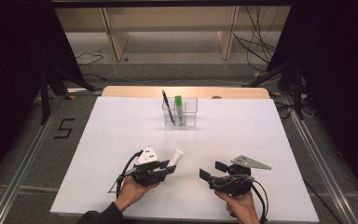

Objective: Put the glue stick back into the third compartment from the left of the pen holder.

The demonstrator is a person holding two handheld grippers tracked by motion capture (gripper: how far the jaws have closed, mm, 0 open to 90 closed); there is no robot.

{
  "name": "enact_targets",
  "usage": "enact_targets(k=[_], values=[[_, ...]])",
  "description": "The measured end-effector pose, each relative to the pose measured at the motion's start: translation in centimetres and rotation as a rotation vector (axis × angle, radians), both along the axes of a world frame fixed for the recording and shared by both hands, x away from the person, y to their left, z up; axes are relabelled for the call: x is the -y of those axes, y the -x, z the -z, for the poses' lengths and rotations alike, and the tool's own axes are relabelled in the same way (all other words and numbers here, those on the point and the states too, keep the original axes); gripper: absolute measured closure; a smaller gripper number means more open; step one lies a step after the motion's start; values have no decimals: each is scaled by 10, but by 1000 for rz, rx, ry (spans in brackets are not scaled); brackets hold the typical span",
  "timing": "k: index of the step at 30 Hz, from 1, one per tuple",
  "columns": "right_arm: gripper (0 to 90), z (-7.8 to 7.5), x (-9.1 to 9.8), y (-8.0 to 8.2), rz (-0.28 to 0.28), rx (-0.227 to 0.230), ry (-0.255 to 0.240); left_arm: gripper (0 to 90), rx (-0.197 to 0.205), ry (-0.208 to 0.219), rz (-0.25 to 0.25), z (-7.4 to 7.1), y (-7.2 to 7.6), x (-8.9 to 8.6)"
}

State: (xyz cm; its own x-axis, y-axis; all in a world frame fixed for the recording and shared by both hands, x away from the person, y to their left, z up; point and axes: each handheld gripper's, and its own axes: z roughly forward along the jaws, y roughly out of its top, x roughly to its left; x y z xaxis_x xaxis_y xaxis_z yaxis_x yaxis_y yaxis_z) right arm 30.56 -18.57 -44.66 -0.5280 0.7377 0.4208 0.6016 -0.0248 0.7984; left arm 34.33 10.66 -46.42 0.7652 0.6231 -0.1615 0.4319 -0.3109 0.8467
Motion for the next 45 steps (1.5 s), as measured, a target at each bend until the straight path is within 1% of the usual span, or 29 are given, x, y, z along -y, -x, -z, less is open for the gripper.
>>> enact_targets(k=[3,5,6,7,10,11,13,17,19,22,23,27,28,29,30,32,33,35,37,38,39,43,45], values=[[240,-3,-8,-6,-12,-11,-21,705,14,14,-9,-1,2,0],[242,-3,-10,-7,-17,-20,-29,705,16,18,-11,-1,3,1],[245,-4,-14,-10,-33,-21,-41,705,18,19,-15,-1,3,1],[246,-4,-16,-11,-36,-28,-45,705,20,22,-18,-1,3,2],[247,-5,-20,-14,-42,-31,-56,705,22,21,-13,-1,5,3],[252,-5,-24,-17,-47,-42,-75,706,23,23,-12,-1,6,3],[257,-5,-27,-19,-54,-54,-93,705,25,23,-14,-1,7,4],[261,-6,-35,-22,-66,-53,-96,705,25,23,-8,-1,8,6],[271,-7,-40,-24,-75,-64,-117,705,26,29,-8,-1,9,7],[283,-7,-43,-26,-72,-70,-119,706,34,32,-10,-2,11,7],[301,-7,-46,-27,-76,-81,-131,705,35,37,-11,-2,11,7],[316,-6,-50,-29,-80,-85,-133,705,42,40,-4,-3,13,8],[322,-6,-51,-29,-80,-93,-138,706,42,42,0,-3,13,8],[341,-5,-53,-30,-77,-102,-142,705,45,45,-2,-3,13,9],[341,-5,-53,-30,-77,-102,-142,705,48,44,-2,-3,14,9],[371,-3,-54,-32,-81,-103,-145,705,49,42,2,-3,15,10],[371,-3,-54,-32,-81,-103,-145,705,50,42,3,-4,15,10],[408,-1,-56,-33,-78,-107,-138,705,54,43,4,-4,15,11],[419,-1,-56,-34,-78,-111,-140,705,58,40,7,-4,17,12],[440,0,-57,-35,-82,-117,-148,705,59,38,10,-4,17,12],[440,0,-57,-35,-82,-117,-148,705,58,36,13,-4,17,13],[499,1,-57,-36,-78,-128,-158,706,59,34,19,-3,18,15],[511,2,-57,-36,-77,-132,-163,705,62,32,20,-4,19,15]])
